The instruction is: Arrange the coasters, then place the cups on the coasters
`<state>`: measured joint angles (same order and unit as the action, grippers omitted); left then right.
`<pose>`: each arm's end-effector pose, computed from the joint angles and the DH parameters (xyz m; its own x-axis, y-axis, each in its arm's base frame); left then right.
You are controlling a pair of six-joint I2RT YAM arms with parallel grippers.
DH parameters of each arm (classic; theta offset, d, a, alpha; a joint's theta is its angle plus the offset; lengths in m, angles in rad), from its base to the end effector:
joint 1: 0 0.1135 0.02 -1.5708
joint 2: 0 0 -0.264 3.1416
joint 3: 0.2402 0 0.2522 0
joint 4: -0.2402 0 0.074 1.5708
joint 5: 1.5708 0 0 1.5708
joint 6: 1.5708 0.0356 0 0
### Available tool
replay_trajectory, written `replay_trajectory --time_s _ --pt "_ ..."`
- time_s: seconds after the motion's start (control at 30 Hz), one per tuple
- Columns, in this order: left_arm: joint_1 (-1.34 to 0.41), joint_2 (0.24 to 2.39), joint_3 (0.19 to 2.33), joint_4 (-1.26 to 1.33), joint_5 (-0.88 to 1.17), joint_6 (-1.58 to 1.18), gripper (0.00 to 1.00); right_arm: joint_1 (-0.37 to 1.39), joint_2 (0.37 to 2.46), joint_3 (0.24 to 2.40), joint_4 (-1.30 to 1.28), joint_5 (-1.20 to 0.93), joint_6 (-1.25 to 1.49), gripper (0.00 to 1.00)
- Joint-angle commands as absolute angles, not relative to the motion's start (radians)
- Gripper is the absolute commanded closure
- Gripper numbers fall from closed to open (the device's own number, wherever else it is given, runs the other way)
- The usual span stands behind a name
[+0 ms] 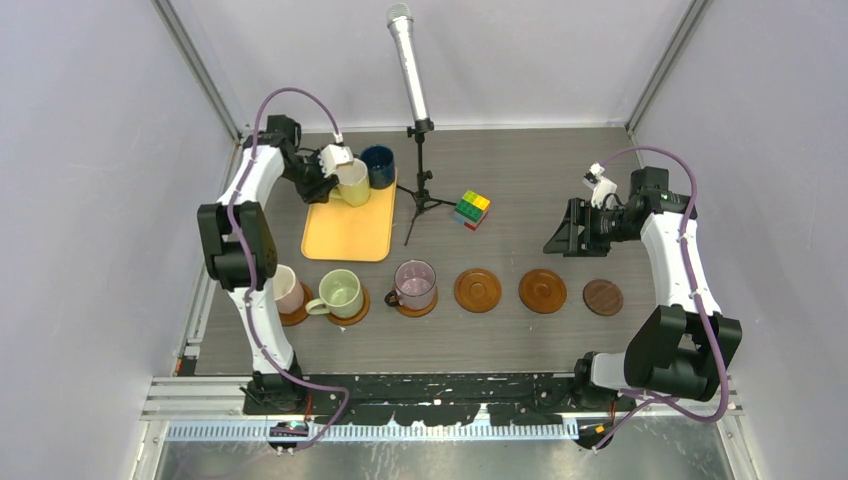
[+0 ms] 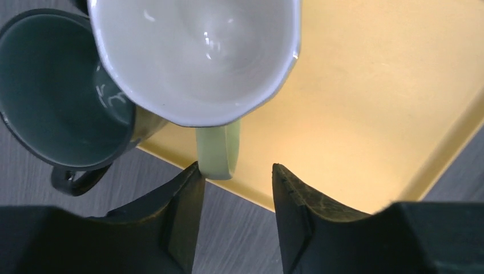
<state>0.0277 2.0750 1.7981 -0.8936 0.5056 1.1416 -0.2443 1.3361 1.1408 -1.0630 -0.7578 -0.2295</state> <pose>0.4409 -0.0050 0.2386 -0.2336 0.7894 -0.5678 0.9055 0.3893 0.1687 0.2400 -0.0346 0.2866 -0.8924 0.0522 -0.4482 -0.2386 0.7884 0.5669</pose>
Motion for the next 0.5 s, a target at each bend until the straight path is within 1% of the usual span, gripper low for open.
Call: replay_trajectory --time_s 0.0,0.13,0.2,0.3,0.33,0.47 --pt "0.023 1.972 1.756 -0.953 0.573 1.187 0.54 -0.247 1.331 1.154 -1.063 -0.779 -0.234 0.32" --pt "0.019 1.955 1.727 -0.914 0.575 1.114 0.55 -0.248 1.337 1.155 -1.063 -0.786 -0.234 0.32" --pt "0.01 1.96 1.712 -0.844 0.524 1.011 0.55 -0.247 1.34 1.157 -1.062 -0.789 -0.235 0.32" --pt "0.009 1.979 1.708 -0.787 0.477 0.916 0.51 -0.248 1.345 1.158 -1.062 -0.793 -0.233 0.32" --pt "-0.02 1.987 1.706 -0.77 0.451 0.886 0.5 -0.247 1.346 1.159 -1.063 -0.792 -0.233 0.32" --pt "-0.041 2.026 1.728 -0.746 0.398 0.786 0.46 -0.248 1.346 1.162 -1.063 -0.787 -0.233 0.32"
